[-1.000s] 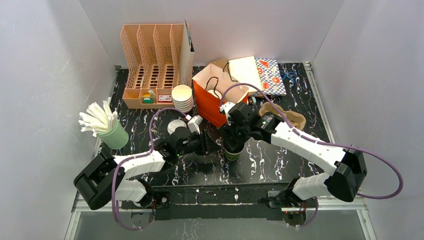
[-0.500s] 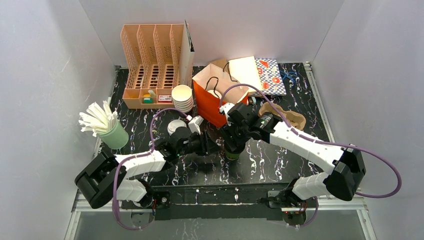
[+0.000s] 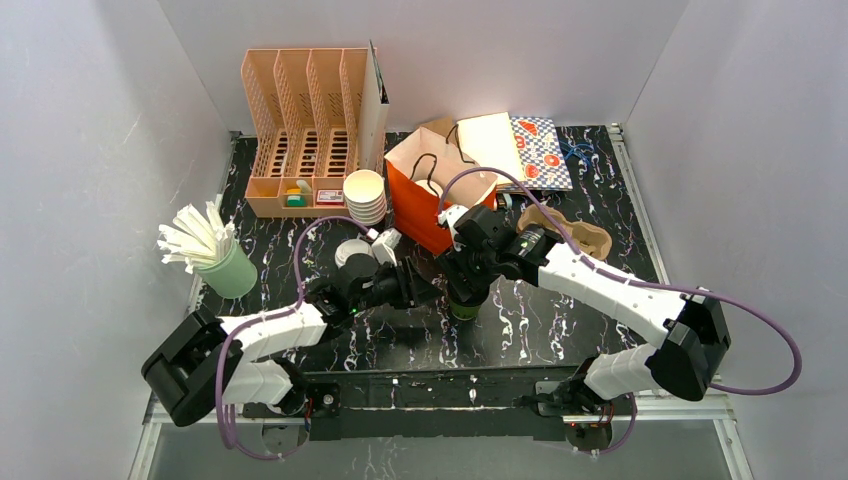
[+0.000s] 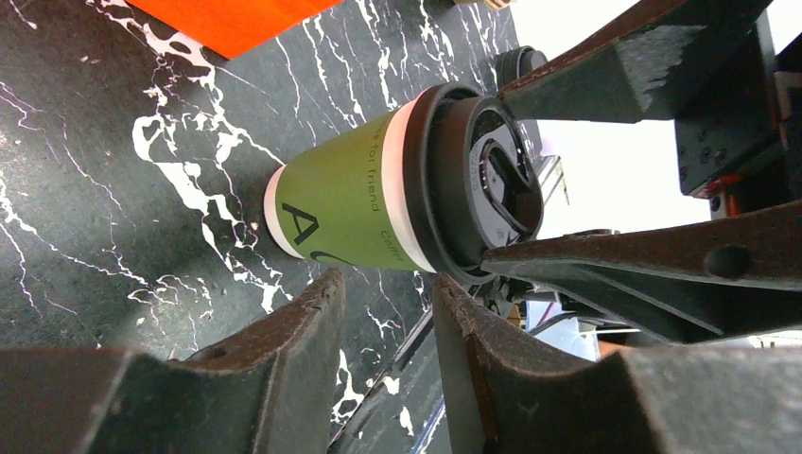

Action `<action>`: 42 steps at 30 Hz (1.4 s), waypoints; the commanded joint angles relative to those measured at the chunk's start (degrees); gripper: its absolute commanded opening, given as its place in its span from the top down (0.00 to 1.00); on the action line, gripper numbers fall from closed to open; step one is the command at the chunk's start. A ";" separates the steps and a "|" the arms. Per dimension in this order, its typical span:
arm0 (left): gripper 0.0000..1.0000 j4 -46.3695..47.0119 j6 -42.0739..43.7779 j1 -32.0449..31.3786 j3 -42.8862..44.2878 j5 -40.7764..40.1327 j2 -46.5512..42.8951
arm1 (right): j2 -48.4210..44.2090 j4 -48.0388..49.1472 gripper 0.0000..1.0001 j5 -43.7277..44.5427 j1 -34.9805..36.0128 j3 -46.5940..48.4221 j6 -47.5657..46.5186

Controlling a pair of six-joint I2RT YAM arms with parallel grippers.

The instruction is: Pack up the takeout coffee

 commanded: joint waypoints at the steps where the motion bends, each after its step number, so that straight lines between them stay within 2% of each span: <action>1: 0.62 -1.44 -0.50 0.26 -0.77 -2.57 -3.10 | 0.01 -1.68 0.29 -1.07 0.65 0.88 1.57; 5: 0.61 -1.46 -0.76 0.29 -0.82 -2.36 -3.46 | -0.11 -2.38 0.22 -0.76 0.73 1.93 1.80; 8: 0.64 -1.47 -0.70 0.32 -0.30 -1.51 -3.03 | -0.21 -3.00 0.11 -0.51 0.85 2.97 1.90; 11: 0.66 -1.28 -0.62 0.25 0.09 -1.04 -2.59 | -0.67 -3.04 0.09 -0.71 1.07 3.69 2.38; 12: 0.66 -1.26 -0.62 0.25 0.22 -0.89 -2.48 | -0.71 -3.14 0.03 -0.77 1.12 3.95 2.42; 13: 0.66 -1.14 -0.52 0.32 0.35 -0.70 -2.31 | -0.72 -3.32 0.02 -0.67 1.12 4.19 2.35; 21: 0.69 -1.00 -0.58 0.32 0.73 -0.35 -2.61 | -2.98 -3.97 0.02 1.69 1.22 6.05 3.64; 24: 0.73 -1.00 -0.77 0.26 1.15 -0.10 -2.37 | -5.09 -4.22 0.15 4.62 1.21 5.82 6.27; 31: 0.72 -1.04 -1.61 0.26 2.70 0.38 -0.98 | -7.97 -3.98 0.33 6.26 0.32 2.01 12.81; 34: 0.74 -1.08 -1.64 0.23 3.08 0.54 -0.57 | -11.26 -2.58 0.46 6.92 -2.07 -0.10 15.41; 36: 0.75 -1.08 -1.62 0.24 3.34 0.77 -0.31 | -13.19 -1.10 0.52 4.32 -5.49 -1.70 15.70; 42: 0.76 -1.04 -1.40 0.22 3.98 1.33 0.63 | -15.08 3.43 0.57 -6.50 -13.50 -6.87 14.24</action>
